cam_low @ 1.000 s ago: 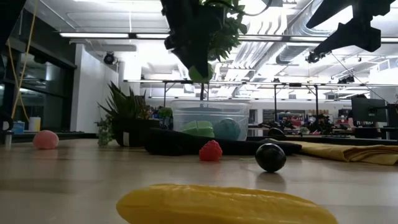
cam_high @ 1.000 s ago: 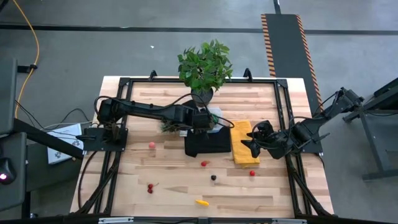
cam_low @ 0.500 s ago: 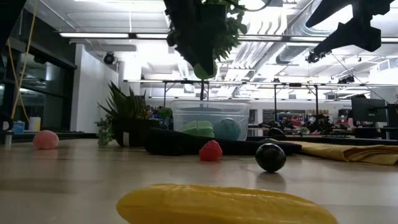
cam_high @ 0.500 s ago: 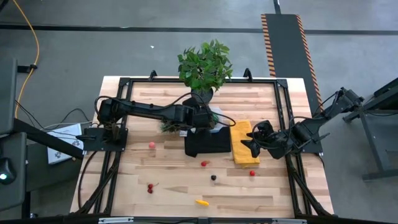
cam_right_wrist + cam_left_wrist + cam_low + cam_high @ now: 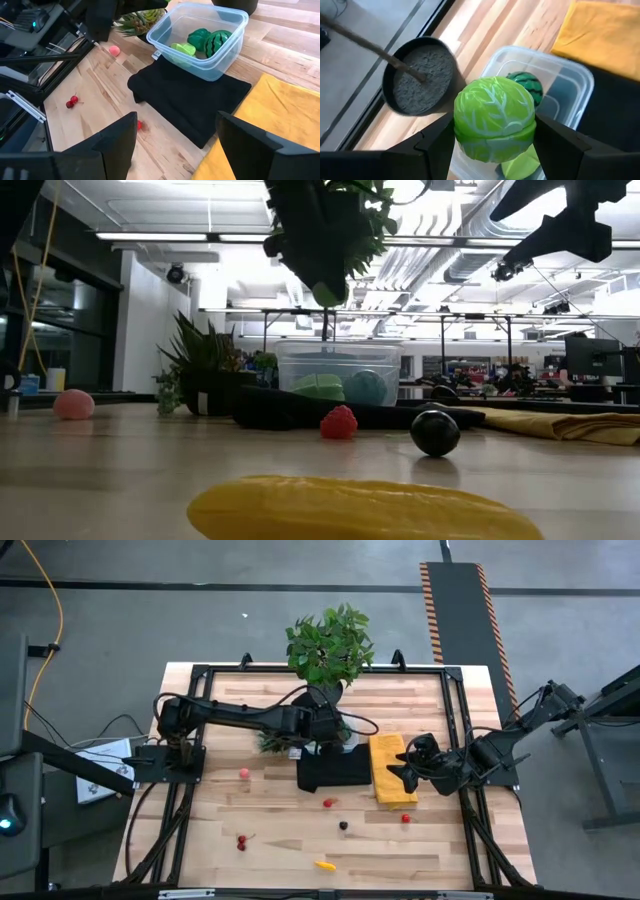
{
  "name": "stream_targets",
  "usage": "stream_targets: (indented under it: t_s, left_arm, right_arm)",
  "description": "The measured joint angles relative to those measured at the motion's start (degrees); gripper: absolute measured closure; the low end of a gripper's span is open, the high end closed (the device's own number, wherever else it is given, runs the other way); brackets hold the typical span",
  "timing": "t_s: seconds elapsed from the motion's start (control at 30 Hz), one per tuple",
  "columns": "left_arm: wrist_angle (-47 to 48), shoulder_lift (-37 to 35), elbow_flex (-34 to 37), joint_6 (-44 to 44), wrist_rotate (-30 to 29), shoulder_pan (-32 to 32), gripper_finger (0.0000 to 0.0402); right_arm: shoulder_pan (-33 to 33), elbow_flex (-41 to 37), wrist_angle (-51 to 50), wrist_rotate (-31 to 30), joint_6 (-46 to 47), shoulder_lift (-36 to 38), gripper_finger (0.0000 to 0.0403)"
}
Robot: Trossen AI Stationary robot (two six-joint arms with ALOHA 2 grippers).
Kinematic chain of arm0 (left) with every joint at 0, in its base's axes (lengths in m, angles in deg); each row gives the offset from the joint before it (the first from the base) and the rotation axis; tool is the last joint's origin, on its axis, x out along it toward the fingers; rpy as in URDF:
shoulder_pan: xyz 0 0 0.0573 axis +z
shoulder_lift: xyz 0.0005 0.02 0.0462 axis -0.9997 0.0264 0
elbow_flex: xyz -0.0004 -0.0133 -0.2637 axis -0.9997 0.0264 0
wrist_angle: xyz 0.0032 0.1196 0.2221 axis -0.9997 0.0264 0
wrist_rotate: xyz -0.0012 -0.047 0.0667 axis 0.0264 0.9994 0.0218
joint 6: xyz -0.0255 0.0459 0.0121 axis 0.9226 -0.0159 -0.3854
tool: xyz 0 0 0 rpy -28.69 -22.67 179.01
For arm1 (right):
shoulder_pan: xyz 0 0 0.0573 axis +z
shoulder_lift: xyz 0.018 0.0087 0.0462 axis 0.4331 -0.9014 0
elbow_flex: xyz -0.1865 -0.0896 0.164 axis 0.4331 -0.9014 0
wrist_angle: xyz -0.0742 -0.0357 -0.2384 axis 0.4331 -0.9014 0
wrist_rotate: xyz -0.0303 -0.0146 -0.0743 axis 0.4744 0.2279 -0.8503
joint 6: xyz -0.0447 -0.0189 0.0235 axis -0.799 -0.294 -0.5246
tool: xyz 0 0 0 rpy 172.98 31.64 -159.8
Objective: Pick and placing Produce into tupperware
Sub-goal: Put the cabbage into the transparent bin
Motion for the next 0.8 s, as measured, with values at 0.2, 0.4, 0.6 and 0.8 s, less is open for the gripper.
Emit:
stream_targets:
  t_s: [0.2,0.4,0.6,0.8]
  left_arm:
    - [-0.90,1.49,-0.06,3.25,-0.47,-0.04,0.0174]
    - [0.00,3.12,0.13,5.75,-0.66,-0.01,0.0173]
    - [-2.06,4.79,0.00,6.72,-1.21,-0.01,0.0175]
    - [-2.84,6.24,-0.04,7.28,-2.80,-0.01,0.0173]
  right_arm:
    - [0.00,0.00,0.11,-0.36,-0.04,0.00,0.0142]
    - [0.02,0.00,0.31,-0.36,0.04,0.00,0.0142]
    - [0.01,0.00,0.44,-0.38,0.01,0.00,0.0142]
    - [0.02,0.00,0.45,-1.32,0.05,0.00,0.0142]
